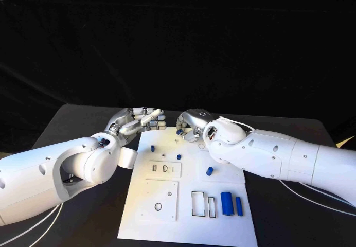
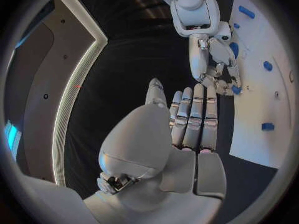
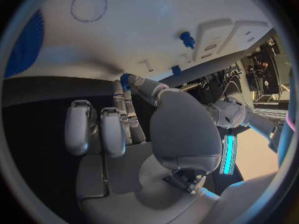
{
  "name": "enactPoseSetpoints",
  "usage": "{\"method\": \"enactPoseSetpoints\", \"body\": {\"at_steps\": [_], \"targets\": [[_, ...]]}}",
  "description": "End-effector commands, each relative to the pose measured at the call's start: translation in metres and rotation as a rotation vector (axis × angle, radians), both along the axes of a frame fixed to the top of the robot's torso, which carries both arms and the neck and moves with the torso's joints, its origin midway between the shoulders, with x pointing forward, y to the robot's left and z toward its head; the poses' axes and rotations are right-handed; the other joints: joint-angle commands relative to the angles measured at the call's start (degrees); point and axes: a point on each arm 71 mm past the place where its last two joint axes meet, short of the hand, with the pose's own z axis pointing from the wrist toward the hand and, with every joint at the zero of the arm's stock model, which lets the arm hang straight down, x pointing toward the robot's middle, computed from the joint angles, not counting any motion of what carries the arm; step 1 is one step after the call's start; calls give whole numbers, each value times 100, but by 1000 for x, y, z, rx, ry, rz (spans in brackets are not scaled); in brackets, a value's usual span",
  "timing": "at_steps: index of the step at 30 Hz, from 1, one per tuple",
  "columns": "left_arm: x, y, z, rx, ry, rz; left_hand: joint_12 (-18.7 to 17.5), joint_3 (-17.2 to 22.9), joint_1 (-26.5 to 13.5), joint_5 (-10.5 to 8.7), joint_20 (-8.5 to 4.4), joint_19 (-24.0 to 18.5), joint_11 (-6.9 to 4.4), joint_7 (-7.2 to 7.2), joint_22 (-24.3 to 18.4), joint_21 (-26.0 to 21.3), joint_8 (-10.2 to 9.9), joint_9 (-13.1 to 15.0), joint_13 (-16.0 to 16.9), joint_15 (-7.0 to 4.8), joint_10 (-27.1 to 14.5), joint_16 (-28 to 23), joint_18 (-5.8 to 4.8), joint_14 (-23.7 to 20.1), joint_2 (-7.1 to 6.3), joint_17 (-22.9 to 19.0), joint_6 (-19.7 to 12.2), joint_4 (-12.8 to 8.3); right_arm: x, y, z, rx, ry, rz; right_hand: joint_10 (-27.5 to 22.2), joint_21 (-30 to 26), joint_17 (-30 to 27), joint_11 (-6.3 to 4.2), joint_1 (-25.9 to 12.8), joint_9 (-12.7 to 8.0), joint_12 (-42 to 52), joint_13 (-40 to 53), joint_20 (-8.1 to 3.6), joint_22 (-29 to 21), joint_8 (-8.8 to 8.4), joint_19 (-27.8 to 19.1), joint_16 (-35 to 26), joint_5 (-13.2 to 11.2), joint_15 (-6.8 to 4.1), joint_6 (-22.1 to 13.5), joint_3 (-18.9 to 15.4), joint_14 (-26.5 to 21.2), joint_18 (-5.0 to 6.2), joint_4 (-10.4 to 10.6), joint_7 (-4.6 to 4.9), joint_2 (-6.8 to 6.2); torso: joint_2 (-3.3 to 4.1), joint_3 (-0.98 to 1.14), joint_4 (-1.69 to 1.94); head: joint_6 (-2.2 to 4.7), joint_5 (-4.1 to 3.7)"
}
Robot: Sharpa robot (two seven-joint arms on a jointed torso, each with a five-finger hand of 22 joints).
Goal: Assemble the parts on the task board
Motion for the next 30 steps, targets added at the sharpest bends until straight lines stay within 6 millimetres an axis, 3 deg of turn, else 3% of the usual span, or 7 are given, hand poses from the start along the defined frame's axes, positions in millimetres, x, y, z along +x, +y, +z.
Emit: {"method": "enactPoseSetpoints", "body": {"at_steps": [1, 9, 14, 19, 23, 28, 30], "targets": [[0, -3, 3, -11, -6, -19, -18, -29, 3, -31, 25, 28, 3, -5, -9, -22, -20, 6, -9, 15, -32, -26, 60, -40, 37, 6, -50, 0, 0, 1, -4, -27, 14, 2, -29, -29, -16, 42, -33, 7, -32, -2, 26, -17, -6, -19, 1, 22, -11, -33, 20, 233, -73, 3, -5, -21, 6, 1, -3, -3, 11], [0, -3, 4, -11, -8, -20, -18, -43, 7, -35, 28, 25, 8, -1, -14, -27, -24, 15, -9, 19, -46, -35, 60, -50, 47, 17, -61, -4, 2, 3, -4, -22, 4, 1, -389, -176, -150, 158, -122, -5, -61, -81, 106, -194, -160, -188, -41, -26, 86, -282, 73, 192, -27, 18, 106, -168, 4, -2, 1, -6, 11], [0, -2, 4, -11, -8, -19, -18, -43, 7, -35, 28, 25, 8, -1, -14, -27, -24, 15, -9, 19, -46, -35, 60, -50, 47, 17, -61, -4, 1, 3, -3, -13, -4, 7, -839, -454, -448, 278, -202, -93, -49, -186, 216, -523, -395, -472, -166, 35, 195, -605, -71, 75, 59, 41, 231, -342, 0, 3, -12, -12, 29], [1, -2, 4, -10, -8, -17, -18, -43, 7, -35, 28, 25, 8, -1, -14, -27, -24, 15, -9, 19, -46, -35, 60, -50, 47, 17, -61, -4, -2, -3, -2, -7, -4, 8, -953, -518, -488, 289, -193, -125, -34, -213, 235, -584, -456, -528, -177, 63, 207, -688, -157, 50, 76, 33, 231, -377, -2, 6, -18, -16, 37], [1, -1, 4, -9, -8, -16, -18, -43, 7, -35, 28, 25, 8, -1, -14, -27, -24, 15, -9, 19, -46, -35, 60, -50, 47, 17, -61, -4, -9, -18, -1, 2, -1, 0, -905, -487, -450, 281, -181, -125, 14, -206, 236, -532, -440, -484, -148, 115, 201, -638, -193, 67, 67, 38, 230, -366, -12, 11, -20, -14, 44], [1, 2, 4, -7, -8, -10, -18, -43, 7, -35, 28, 25, 8, -1, -14, -27, -24, 15, -9, 19, -46, -35, 60, -50, 47, 17, -61, -4, -21, -51, 7, 40, 4, -39, -649, -376, -357, 234, -186, -120, 165, -162, 211, -360, -394, -338, -75, 217, 165, -484, -238, 119, 30, 73, 203, -354, -35, 21, -68, -9, 57], [1, 3, 4, -6, -8, -9, -18, -43, 7, -35, 28, 25, 8, -1, -14, -27, -24, 15, -9, 19, -46, -35, 60, -50, 47, 17, -61, -4, -26, -67, 11, 57, 10, -68, -415, -320, -344, 180, -254, -114, 277, -111, 174, -272, -393, -263, -58, 291, 121, -459, -270, 132, 11, 124, 167, -405, -55, 23, -93, 6, 58]]}}
